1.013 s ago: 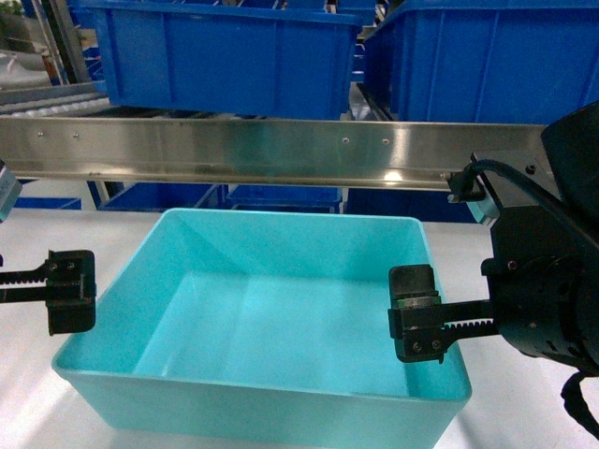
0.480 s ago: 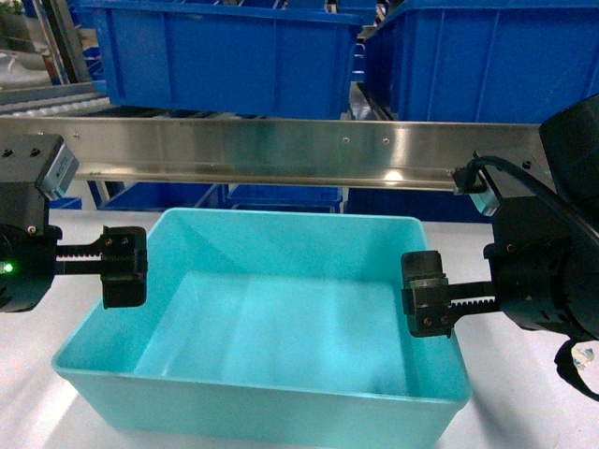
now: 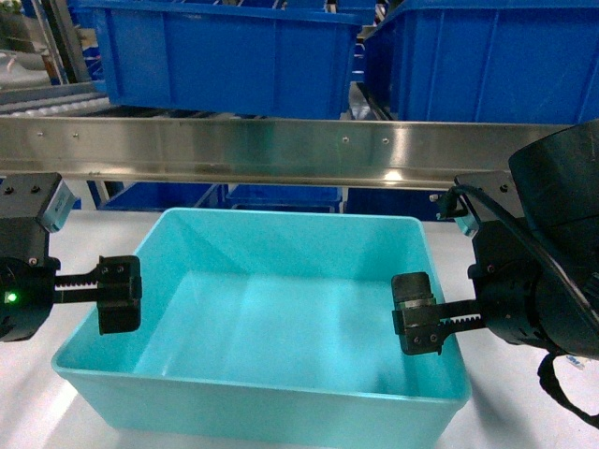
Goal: Organize blue bins on left shelf correctly
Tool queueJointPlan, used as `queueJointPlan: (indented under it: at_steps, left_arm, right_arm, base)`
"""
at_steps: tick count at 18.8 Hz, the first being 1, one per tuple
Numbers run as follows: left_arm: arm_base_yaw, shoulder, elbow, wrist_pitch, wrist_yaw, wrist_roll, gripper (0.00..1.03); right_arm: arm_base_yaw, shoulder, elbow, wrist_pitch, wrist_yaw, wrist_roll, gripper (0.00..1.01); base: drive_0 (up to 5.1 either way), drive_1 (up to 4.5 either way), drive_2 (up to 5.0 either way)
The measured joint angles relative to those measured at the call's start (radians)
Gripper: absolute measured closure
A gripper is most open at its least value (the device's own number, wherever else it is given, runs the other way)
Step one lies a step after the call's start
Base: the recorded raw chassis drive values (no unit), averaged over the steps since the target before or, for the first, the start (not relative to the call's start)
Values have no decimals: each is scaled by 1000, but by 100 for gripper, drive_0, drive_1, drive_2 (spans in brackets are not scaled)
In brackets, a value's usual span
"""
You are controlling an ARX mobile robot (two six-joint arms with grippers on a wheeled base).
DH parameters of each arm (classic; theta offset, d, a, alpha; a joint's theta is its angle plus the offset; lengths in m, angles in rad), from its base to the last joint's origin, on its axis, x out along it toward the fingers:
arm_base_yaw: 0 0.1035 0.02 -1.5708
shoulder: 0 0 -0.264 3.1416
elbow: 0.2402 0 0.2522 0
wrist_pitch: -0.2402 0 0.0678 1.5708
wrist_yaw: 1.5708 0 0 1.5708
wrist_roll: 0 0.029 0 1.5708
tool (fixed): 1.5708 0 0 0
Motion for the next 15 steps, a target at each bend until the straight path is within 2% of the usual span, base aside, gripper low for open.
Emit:
queueJointPlan:
  at_steps: [11,15]
  left_arm:
    - [-27,61,25,-20,-23,8,5]
    - [-29,61,25,-20,-23,8,42]
  right_arm:
    - [-13,26,11,11,3,-10,4]
    - [-12,26,11,12,1,-11,43]
  base:
    - [0,0,0]
    - [0,0,0]
